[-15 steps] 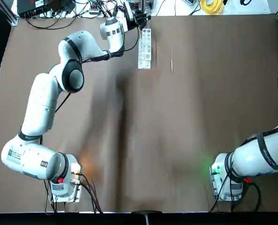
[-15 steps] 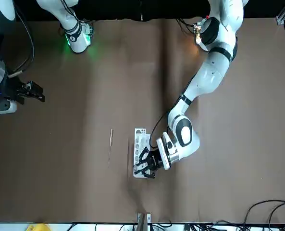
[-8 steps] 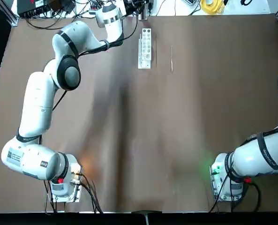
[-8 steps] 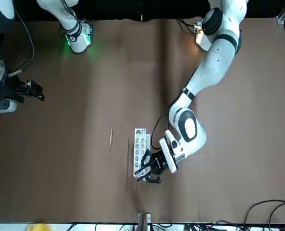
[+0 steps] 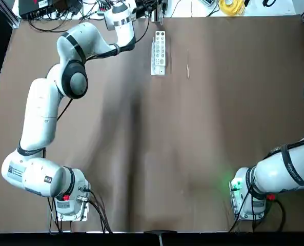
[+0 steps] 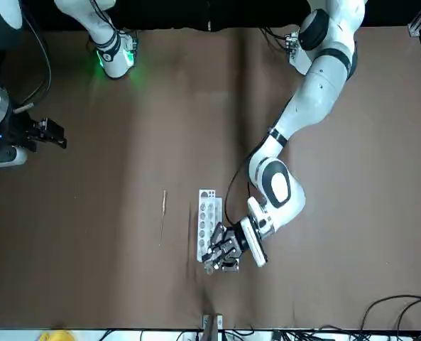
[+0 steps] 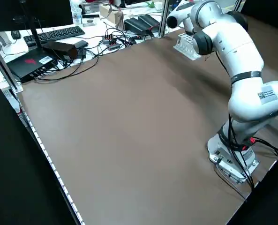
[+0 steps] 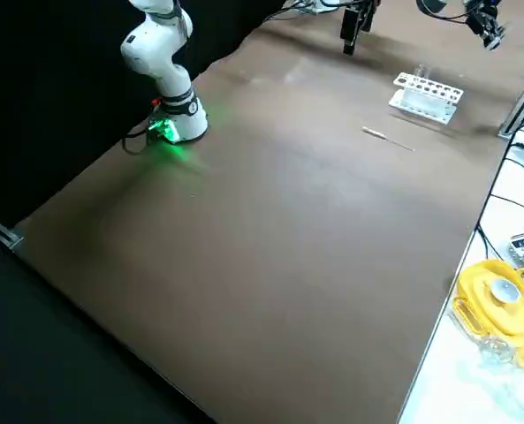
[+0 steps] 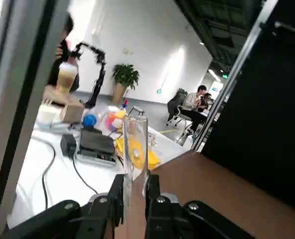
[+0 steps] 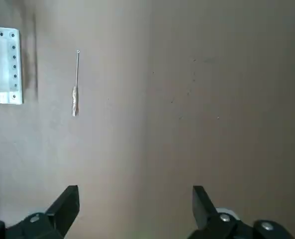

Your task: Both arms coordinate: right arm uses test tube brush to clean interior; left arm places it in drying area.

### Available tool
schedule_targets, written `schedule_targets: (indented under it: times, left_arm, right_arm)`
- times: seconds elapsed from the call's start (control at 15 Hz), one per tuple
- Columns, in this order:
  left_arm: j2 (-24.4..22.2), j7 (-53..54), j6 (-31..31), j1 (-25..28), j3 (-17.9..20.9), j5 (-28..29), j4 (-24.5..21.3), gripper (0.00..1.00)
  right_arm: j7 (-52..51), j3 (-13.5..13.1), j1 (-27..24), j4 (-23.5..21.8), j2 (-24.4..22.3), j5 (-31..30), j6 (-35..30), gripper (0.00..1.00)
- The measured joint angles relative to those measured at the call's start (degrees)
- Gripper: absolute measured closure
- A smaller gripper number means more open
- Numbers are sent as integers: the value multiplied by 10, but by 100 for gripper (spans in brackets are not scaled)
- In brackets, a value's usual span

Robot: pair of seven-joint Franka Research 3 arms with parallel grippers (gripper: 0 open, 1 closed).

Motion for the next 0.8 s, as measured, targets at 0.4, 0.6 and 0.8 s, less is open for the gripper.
schedule_targets:
  times: [0.4,0.6,0.8]
  left_arm:
    - [-30,-417,2,11,21,19,-30,76]
    - [-42,-609,-17,21,22,33,-61,76]
    - [-43,-782,-89,29,23,46,-80,76]
  right_arm:
    - [0,3,1,0,0,0,6,0]
    - [0,4,2,0,0,0,6,0]
    - [0,5,6,-1,0,0,5,0]
